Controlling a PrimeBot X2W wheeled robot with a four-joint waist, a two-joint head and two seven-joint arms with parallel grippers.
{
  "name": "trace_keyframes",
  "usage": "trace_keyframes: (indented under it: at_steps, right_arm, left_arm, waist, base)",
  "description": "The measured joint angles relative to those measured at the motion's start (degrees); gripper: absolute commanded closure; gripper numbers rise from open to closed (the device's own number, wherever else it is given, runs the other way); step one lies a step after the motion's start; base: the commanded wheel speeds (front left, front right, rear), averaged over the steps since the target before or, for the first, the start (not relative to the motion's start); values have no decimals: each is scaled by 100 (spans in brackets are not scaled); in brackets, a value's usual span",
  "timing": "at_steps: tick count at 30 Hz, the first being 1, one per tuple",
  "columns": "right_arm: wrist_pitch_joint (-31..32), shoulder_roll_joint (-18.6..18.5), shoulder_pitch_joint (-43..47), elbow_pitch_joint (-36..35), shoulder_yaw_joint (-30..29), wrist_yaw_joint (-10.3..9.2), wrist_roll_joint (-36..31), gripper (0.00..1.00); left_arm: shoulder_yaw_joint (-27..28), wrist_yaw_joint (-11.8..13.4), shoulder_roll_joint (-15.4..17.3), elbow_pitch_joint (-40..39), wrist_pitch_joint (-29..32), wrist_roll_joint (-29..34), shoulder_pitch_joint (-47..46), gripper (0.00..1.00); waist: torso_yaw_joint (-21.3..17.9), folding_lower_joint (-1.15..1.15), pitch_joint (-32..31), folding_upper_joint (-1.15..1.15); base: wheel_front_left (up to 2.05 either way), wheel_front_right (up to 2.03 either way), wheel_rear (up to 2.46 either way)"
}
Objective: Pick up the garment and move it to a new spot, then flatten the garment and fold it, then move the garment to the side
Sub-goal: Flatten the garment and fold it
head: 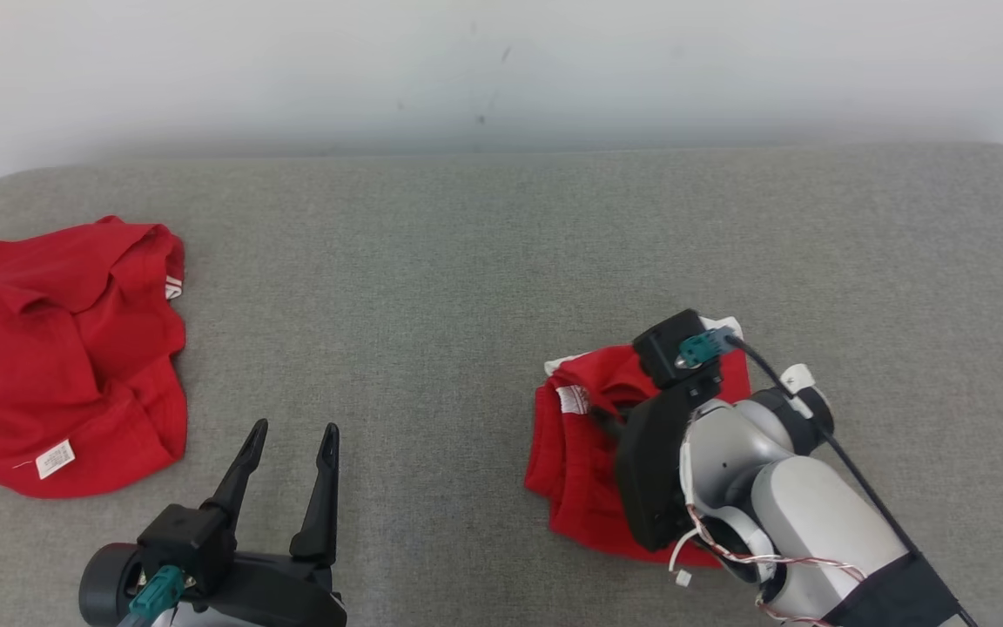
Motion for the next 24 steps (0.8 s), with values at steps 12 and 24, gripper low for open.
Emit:
trace_keyframes:
  at_steps: [12, 24]
  right_arm:
    - [224, 77, -72, 275, 299, 122, -11, 100]
    - [122, 189, -297, 289, 380, 216, 109, 0]
  left_arm:
    - [49, 3, 7, -1, -1, -14, 1, 0]
    - [43, 3, 5, 0, -1, -42, 1, 0]
  waist:
    - [96, 0, 56, 0]
    - [47, 0, 76, 0]
  base:
    - [0, 0, 0]
    - [0, 0, 0]
